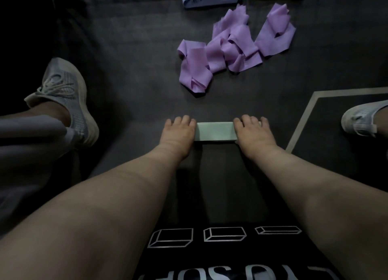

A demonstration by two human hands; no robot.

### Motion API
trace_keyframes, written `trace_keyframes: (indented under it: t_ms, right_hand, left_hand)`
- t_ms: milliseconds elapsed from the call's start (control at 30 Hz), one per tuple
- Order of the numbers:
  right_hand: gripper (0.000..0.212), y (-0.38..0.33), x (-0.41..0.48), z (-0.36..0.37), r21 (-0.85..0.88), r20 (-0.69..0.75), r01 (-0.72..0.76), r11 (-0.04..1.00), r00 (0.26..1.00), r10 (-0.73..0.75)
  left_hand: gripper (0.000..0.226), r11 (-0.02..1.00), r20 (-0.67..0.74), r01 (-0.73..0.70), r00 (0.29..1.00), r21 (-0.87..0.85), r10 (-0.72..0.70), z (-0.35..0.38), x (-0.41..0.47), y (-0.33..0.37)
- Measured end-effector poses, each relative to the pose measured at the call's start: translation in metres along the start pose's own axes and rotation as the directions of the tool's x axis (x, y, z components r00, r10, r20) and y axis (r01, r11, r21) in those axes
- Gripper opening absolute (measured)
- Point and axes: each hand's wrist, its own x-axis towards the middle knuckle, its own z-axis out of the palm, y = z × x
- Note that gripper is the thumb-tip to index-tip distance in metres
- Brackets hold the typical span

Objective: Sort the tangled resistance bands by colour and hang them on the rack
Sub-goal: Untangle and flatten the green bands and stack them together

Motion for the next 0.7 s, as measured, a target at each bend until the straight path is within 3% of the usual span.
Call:
trace_keyframes:
  t_ms: [100,167,233,267,300,367,467,533,700]
  right_hand:
    - [0.08,0.002,-0.001,-0.002,0.007,0.029,0.004,1.0,1.0,-0.004]
    - [0.097,0.007,-0.007,-0.002,0.003,0.026,0.038,0.999,0.999,-0.038]
    - [0.091,0.011,-0.016,0.0,0.135,-0.085,-0.006,0.991,0.996,0.018]
    - [0.082,0.012,-0.02,0.0,0.262,-0.137,-0.088,0.961,0.982,0.127]
    - [0.075,0.013,-0.023,0.0,0.401,-0.147,-0.197,0.895,0.95,0.275]
    - [0.069,0.013,-0.024,0.0,0.634,-0.005,-0.403,0.66,0.851,0.524]
    - [0.067,0.017,-0.021,0.004,0.757,0.299,-0.557,0.342,0.76,0.577]
    - [0.062,0.022,-0.017,0.009,0.763,0.371,-0.586,0.273,0.743,0.557]
    - [0.062,0.03,-0.006,0.016,0.792,0.448,-0.59,0.16,0.738,0.504]
  left_hand:
    - [0.059,1.0,0.016,0.004,1.0,-0.012,-0.003,-0.001,-0.001,0.001]
    - [0.08,1.0,0.042,0.014,0.999,-0.02,-0.013,-0.001,-0.005,-0.001]
    - [0.091,0.989,0.032,0.107,0.994,-0.105,-0.104,-0.004,-0.01,-0.001]
    - [0.087,0.962,0.016,0.194,0.981,-0.194,-0.194,-0.005,-0.013,-0.001]
    - [0.082,0.907,0.01,0.297,0.951,-0.298,-0.308,-0.007,-0.014,-0.001]
    - [0.074,0.711,0.092,0.503,0.842,-0.49,-0.532,-0.01,-0.013,-0.002]
    - [0.066,0.335,0.376,0.696,0.657,-0.635,-0.653,-0.012,-0.011,-0.004]
    - [0.059,0.156,0.499,0.727,0.595,-0.669,-0.63,-0.01,-0.007,-0.006]
    - [0.055,0.089,0.538,0.726,0.58,-0.681,-0.612,-0.005,-0.003,-0.014]
